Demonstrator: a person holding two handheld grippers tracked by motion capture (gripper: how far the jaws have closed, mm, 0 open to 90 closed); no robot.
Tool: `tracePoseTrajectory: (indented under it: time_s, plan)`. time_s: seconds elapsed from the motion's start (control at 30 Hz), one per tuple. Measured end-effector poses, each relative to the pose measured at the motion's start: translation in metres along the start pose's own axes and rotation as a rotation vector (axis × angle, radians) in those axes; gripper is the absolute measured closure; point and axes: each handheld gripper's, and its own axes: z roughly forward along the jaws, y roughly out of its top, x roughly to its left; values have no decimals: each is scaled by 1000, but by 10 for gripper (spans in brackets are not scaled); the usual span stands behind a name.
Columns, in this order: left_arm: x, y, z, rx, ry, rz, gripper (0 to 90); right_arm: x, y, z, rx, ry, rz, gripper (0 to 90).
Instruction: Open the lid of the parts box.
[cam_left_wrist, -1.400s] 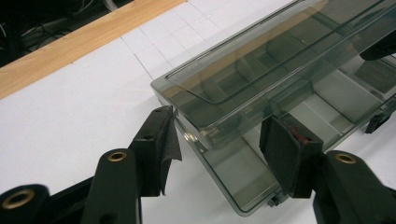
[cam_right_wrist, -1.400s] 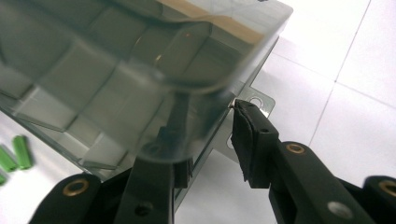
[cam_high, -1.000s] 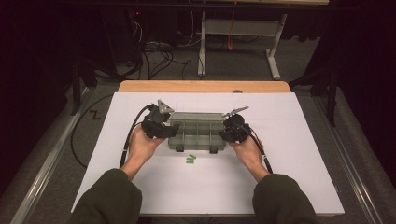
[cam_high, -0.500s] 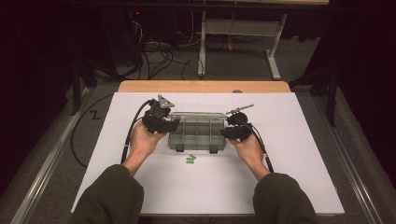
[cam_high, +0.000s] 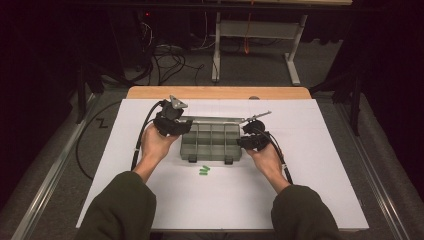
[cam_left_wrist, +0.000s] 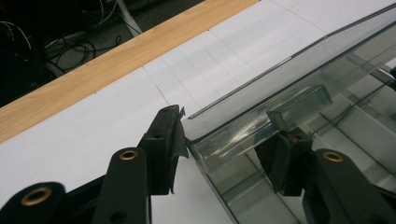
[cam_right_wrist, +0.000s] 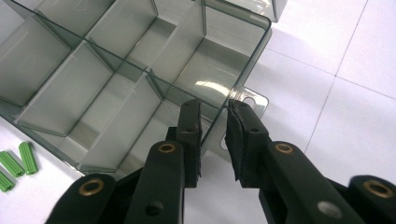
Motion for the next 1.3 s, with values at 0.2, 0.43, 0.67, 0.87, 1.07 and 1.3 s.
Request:
tracePoseTrajectory:
  time_s: [0.2, 0.43, 0.67, 0.87, 1.07, 1.3]
  plan:
    - [4, 0, 10, 28, 0, -9, 564, 1, 0, 0, 0, -5, -7, 775]
    - [9, 3, 20, 45, 3, -19, 584, 0, 0, 0, 2, -1, -14, 775]
    - [16, 6, 26, 37, -3, -56, 602, 1, 1, 0, 5, -5, -27, 774]
    - [23, 5, 36, 48, -12, -87, 640, 1, 1, 0, 10, -2, -35, 773]
    - [27, 6, 41, 51, -9, -100, 668, 1, 1, 0, 9, -2, -35, 773]
    - [31, 6, 46, 48, -8, -113, 695, 1, 1, 0, 9, -6, -37, 773]
